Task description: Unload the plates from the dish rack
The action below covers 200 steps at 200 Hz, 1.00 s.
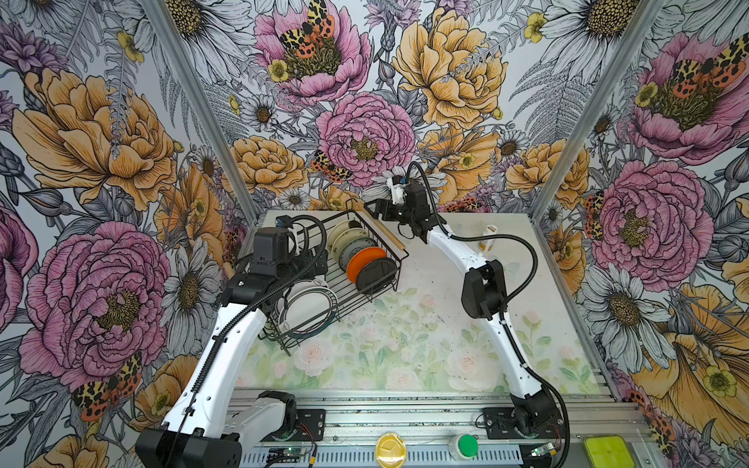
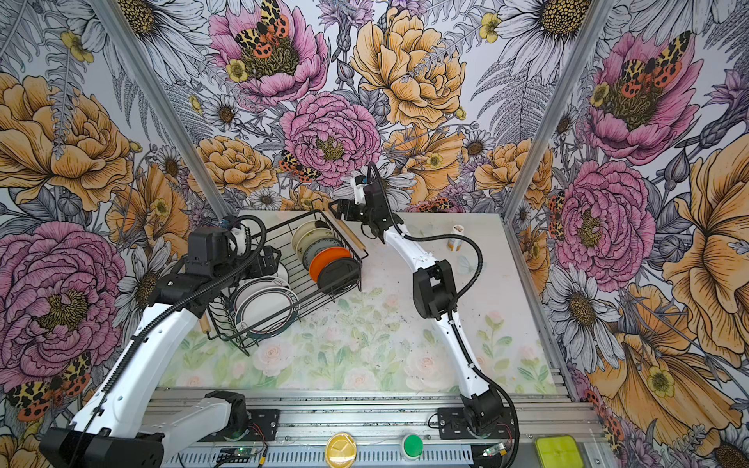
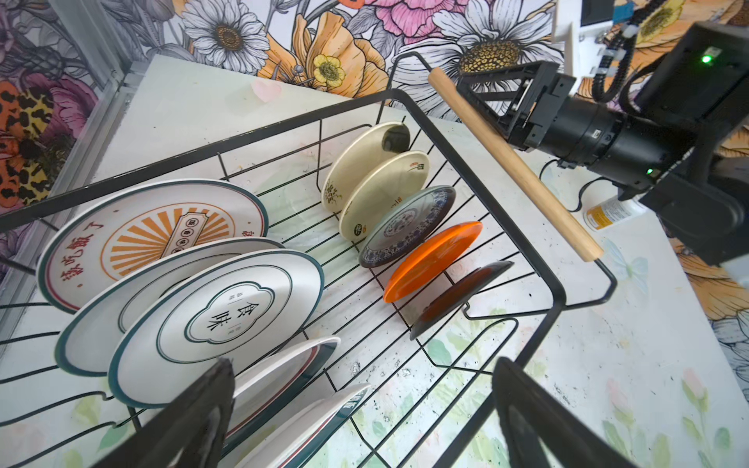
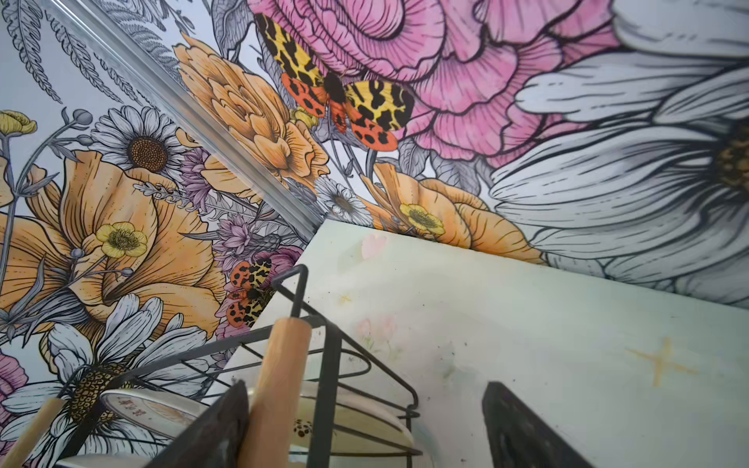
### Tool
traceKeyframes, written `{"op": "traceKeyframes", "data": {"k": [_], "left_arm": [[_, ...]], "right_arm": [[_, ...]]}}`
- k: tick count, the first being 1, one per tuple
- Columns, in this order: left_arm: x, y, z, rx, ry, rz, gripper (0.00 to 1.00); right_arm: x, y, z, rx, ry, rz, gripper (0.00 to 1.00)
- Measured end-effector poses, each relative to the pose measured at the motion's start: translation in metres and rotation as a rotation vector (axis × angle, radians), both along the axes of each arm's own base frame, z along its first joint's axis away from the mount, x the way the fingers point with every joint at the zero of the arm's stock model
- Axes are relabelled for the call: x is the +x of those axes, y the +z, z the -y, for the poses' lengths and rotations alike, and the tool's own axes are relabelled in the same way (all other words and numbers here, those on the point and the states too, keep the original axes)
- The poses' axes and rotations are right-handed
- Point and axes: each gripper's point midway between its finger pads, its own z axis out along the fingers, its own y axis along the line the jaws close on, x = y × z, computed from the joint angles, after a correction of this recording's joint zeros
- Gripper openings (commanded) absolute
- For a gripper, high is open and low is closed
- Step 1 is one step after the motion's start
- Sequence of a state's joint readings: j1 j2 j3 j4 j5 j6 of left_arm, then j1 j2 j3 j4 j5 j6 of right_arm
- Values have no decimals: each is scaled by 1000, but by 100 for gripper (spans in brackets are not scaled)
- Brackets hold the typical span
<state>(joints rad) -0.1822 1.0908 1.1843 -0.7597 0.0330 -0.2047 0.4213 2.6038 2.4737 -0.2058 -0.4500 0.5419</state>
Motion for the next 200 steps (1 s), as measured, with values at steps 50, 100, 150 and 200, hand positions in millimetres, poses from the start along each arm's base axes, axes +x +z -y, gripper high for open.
{"op": "traceKeyframes", "data": {"k": [50, 100, 150, 200], "left_arm": [[3, -2, 26, 45, -90, -6, 99], [12, -27, 83, 118, -231, -82, 99], [29, -57, 118, 170, -313, -160, 99], [38, -80, 129, 218, -369, -215, 98]], "right_arm": [[-24, 22, 62, -133, -30, -8, 99], [-90, 43, 122, -281, -123, 4, 99], [-172, 22, 189, -379, -246, -80, 99], [-231, -9, 229, -417, -319, -171, 99]]}}
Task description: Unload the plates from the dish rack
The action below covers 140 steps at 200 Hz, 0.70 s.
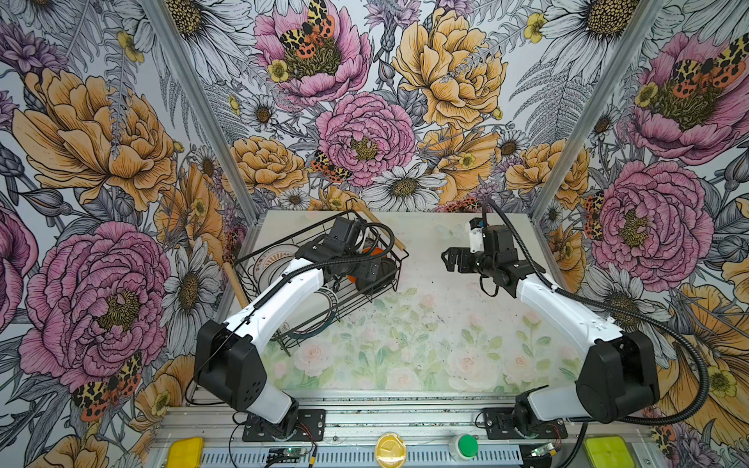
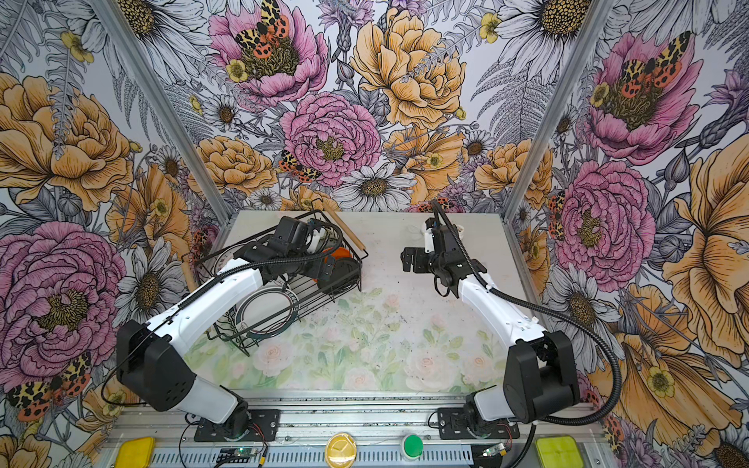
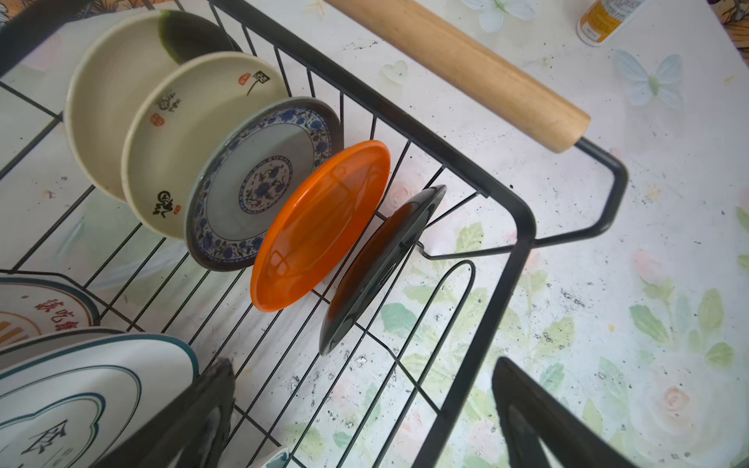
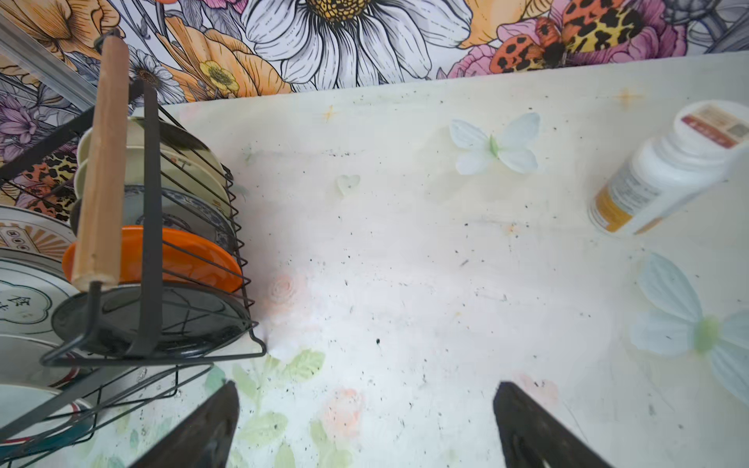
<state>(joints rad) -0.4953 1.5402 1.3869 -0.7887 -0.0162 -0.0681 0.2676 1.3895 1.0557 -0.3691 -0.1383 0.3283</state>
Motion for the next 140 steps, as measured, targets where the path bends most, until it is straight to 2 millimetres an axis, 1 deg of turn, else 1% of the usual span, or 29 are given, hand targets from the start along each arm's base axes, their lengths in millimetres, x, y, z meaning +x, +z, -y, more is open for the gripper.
{"op": "traceKeyframes", "data": {"k": [16, 38, 65, 90, 140], "left_arm": [[3, -4, 4, 14, -21, -5, 96], [6, -11, 7, 35, -48, -12, 93], [10, -23, 10, 69, -88, -27, 87], [12, -34, 10, 74, -128, -53, 83], [18, -32, 5, 31, -188, -51, 78]], "right_arm": [[-11, -3, 5, -3, -14, -14, 99], [-19, -11, 12, -6, -34, -37, 99], [-25, -20, 15, -7, -44, -70, 99], [-26, -21, 15, 2, -50, -80, 99], [-26, -22, 15, 9, -56, -85, 99]]}}
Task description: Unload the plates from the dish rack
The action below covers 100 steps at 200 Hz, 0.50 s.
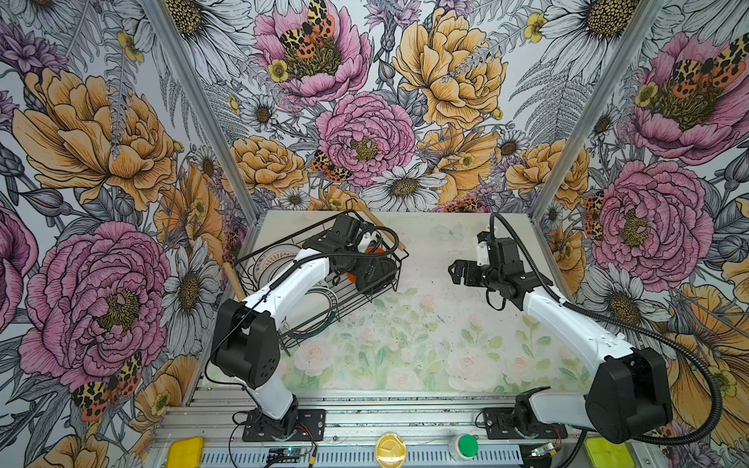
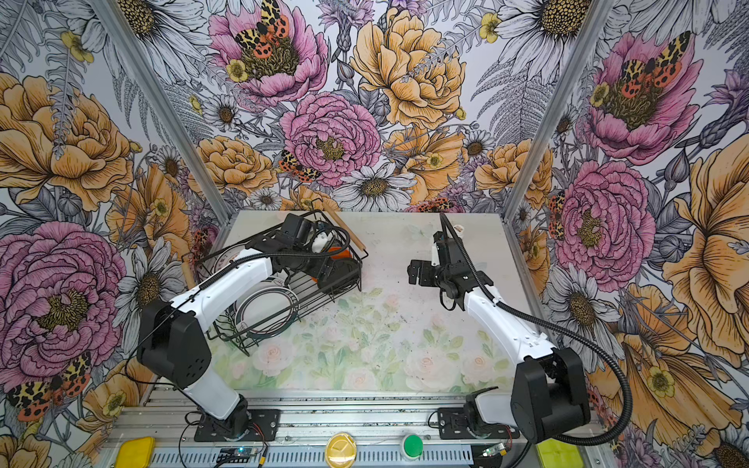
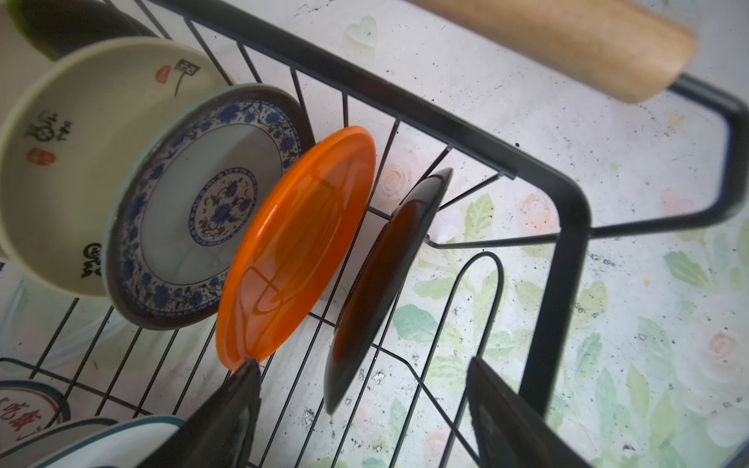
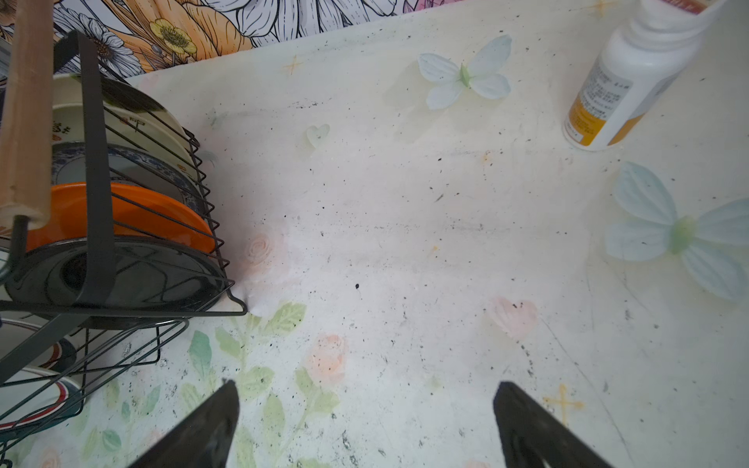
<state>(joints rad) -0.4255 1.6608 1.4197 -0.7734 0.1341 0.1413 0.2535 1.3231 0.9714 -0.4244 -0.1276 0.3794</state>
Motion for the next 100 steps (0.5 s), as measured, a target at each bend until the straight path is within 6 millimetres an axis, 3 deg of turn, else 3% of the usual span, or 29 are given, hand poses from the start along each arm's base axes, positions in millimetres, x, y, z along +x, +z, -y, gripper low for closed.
{"op": "traceKeyframes", "data": {"k": [25, 100], "left_arm": [[0, 2, 2, -27, -51, -3, 71], [6, 3, 10, -48, -154, -5, 64]], "right_arm": [[-1, -1, 0, 2, -4, -8, 99], [-5, -6, 1, -5, -4, -33, 99]]}}
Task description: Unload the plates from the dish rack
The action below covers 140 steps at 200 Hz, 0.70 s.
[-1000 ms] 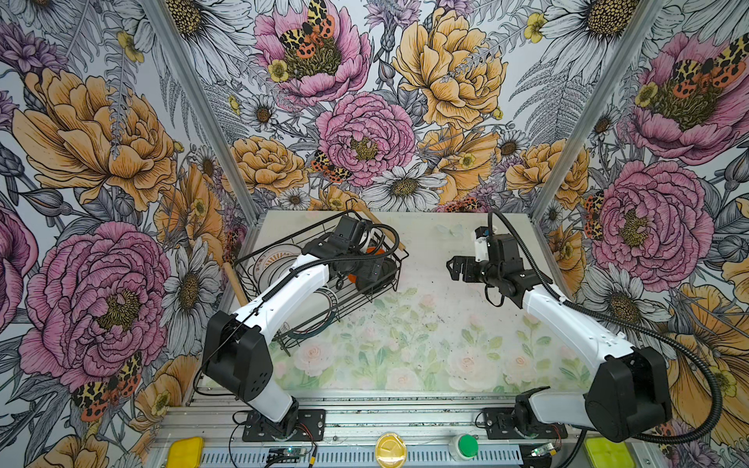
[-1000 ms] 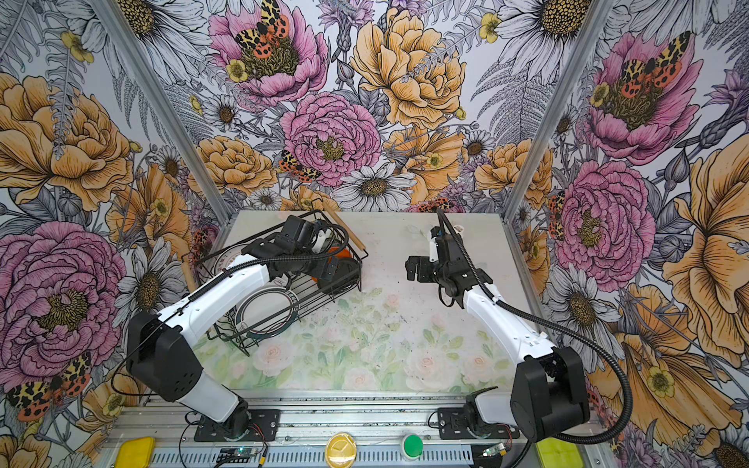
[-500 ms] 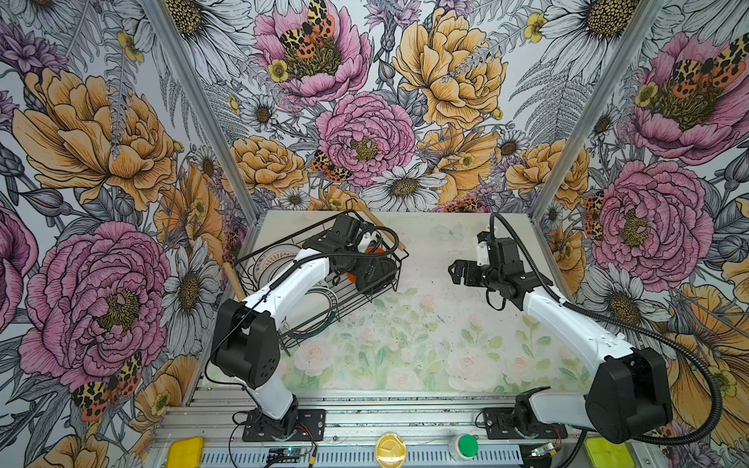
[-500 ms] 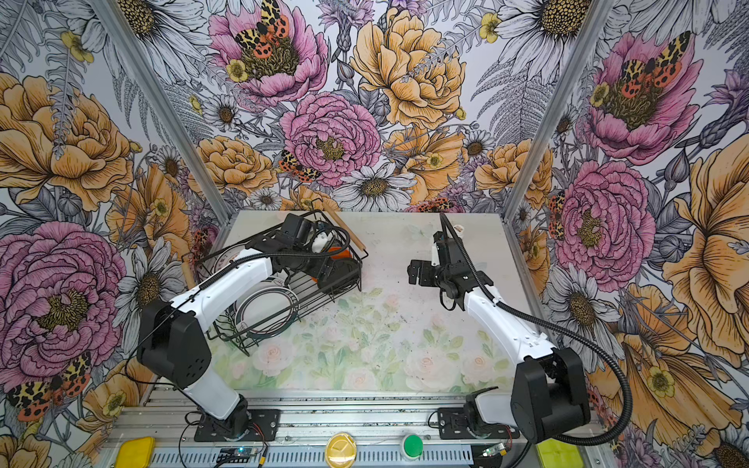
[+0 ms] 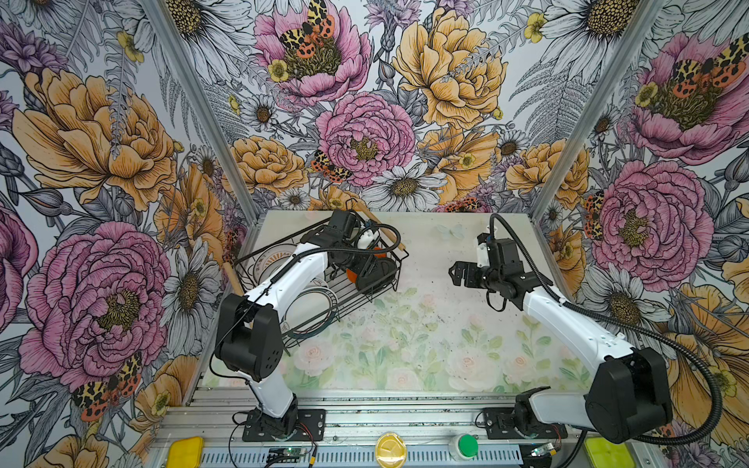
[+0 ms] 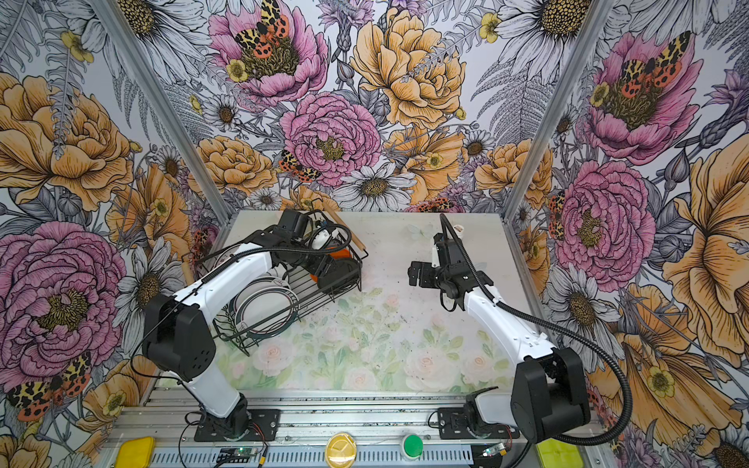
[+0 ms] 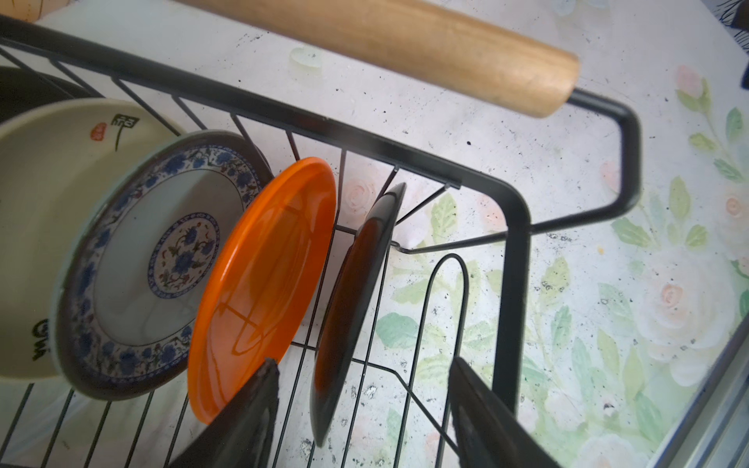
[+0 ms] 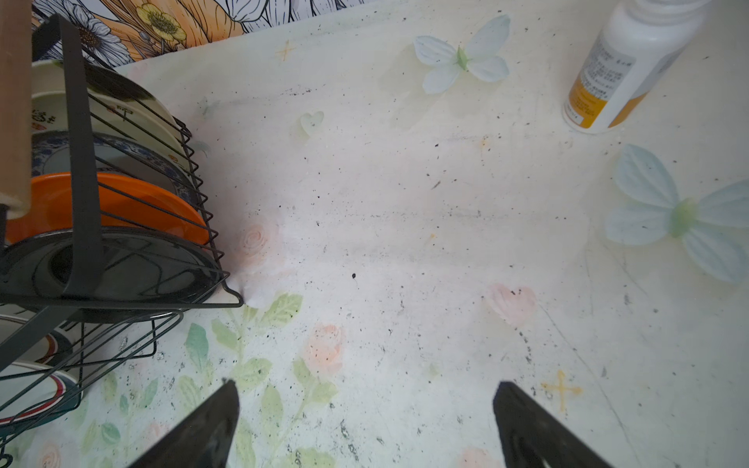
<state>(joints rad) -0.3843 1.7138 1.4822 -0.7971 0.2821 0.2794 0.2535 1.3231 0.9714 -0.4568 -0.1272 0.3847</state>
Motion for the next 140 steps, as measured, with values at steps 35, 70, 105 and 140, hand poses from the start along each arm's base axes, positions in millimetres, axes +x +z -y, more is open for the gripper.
{"op": "traceKeyframes", "data": {"k": [35, 70, 105, 140], "left_arm": [[10, -10, -7, -4, -12, -33, 58], [10, -24, -11, 4, -25, -79, 53], [7, -25, -3, 10, -62, -81, 44], [9, -41, 1, 25, -76, -110, 39]], "right_arm": [[-1, -1, 0, -1, 0, -6, 99], [-1, -2, 0, -3, -1, -8, 99], [-2, -2, 1, -5, -3, -12, 99], [-3, -3, 1, -5, -6, -19, 99]]}}
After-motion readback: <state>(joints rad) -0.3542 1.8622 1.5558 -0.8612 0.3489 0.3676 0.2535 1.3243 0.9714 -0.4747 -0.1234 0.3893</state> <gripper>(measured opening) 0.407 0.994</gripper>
